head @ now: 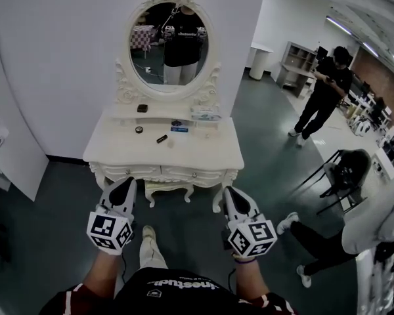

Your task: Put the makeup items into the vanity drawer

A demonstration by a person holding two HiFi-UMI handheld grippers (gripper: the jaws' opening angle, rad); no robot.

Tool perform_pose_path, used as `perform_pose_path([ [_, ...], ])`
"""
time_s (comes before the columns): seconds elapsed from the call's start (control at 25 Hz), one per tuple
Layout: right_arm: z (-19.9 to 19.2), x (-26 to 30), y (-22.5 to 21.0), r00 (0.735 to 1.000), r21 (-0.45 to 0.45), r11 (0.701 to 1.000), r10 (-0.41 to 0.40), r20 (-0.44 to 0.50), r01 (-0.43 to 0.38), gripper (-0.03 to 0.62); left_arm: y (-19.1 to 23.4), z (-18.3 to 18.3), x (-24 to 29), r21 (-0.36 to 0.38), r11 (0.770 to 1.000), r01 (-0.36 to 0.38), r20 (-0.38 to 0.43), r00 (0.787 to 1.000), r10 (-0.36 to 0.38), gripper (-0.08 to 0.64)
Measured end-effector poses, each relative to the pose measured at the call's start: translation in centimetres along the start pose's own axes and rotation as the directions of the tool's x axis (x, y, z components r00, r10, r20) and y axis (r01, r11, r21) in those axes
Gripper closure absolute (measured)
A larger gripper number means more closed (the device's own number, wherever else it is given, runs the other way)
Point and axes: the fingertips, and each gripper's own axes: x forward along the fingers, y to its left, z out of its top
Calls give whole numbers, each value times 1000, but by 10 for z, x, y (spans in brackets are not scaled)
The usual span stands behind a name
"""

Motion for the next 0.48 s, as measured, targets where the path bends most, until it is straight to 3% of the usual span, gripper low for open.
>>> perform_pose_path([
  [0.24, -2, 1, 0, 1000, -4, 1000, 19, -22, -19, 589, -6, 4, -2, -46, 998, 48, 7, 999, -47, 555],
  [0.48, -5, 10, 3, 999, 12, 999, 37, -25, -36, 589, -3, 2, -2, -3, 1000, 12, -16, 1000, -12, 555],
])
